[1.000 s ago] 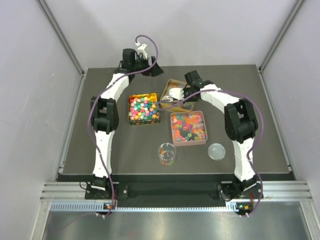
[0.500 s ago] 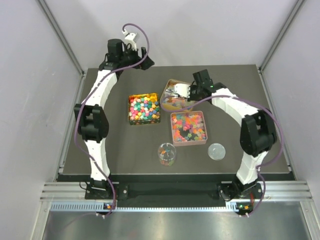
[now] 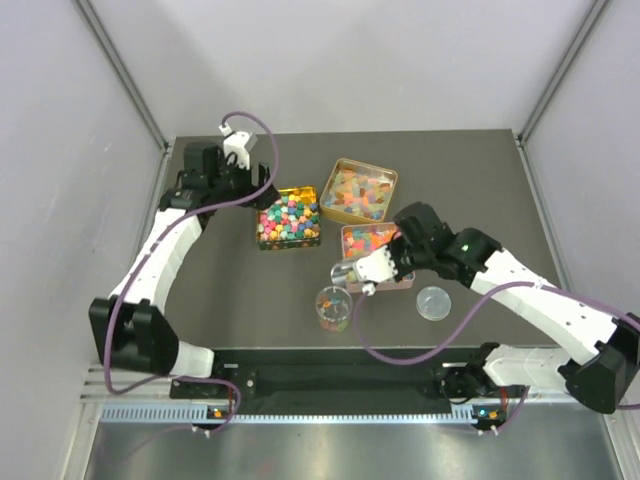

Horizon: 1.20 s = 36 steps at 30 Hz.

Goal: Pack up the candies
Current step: Place the fake candies in the packing bottle, then adjust the spatula.

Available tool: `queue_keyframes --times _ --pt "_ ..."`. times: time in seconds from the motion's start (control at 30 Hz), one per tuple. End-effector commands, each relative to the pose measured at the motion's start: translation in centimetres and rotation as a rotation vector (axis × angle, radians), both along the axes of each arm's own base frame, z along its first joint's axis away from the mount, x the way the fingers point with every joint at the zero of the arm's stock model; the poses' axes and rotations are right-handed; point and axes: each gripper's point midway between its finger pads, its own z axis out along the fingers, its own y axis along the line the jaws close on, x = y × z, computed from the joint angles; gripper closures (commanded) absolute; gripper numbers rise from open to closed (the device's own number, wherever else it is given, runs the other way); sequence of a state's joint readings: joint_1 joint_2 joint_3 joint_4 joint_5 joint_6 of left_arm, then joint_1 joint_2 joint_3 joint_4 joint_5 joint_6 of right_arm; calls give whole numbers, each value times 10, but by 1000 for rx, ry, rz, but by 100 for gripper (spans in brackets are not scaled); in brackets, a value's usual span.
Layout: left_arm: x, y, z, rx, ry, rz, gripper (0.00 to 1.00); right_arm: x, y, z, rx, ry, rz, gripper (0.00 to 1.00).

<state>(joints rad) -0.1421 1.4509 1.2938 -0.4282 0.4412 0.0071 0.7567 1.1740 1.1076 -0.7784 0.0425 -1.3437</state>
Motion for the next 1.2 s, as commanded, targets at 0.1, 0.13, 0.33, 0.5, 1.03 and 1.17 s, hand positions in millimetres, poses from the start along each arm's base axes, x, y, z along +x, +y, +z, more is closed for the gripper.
queue_keyframes --times 0.1,0.13,0.33,0.5,1.03,1.17 --pt "-38 18 47 -7 -159 18 17 -36 -23 -39 -261 40 40 100" --pt "-41 20 49 -3 -168 24 17 -37 -21 -44 -284 47 46 100" --pt "-58 34 58 -31 -202 66 17 -27 -13 -45 -380 11 18 100" --pt "-69 42 65 -78 -224 104 16 -18 -10 -38 -475 -21 8 100" --pt "-89 56 74 -131 -283 164 16 -15 0 -6 -684 -151 57 100" --pt "-93 56 75 -140 -291 165 16 -15 9 4 -674 -176 41 100"
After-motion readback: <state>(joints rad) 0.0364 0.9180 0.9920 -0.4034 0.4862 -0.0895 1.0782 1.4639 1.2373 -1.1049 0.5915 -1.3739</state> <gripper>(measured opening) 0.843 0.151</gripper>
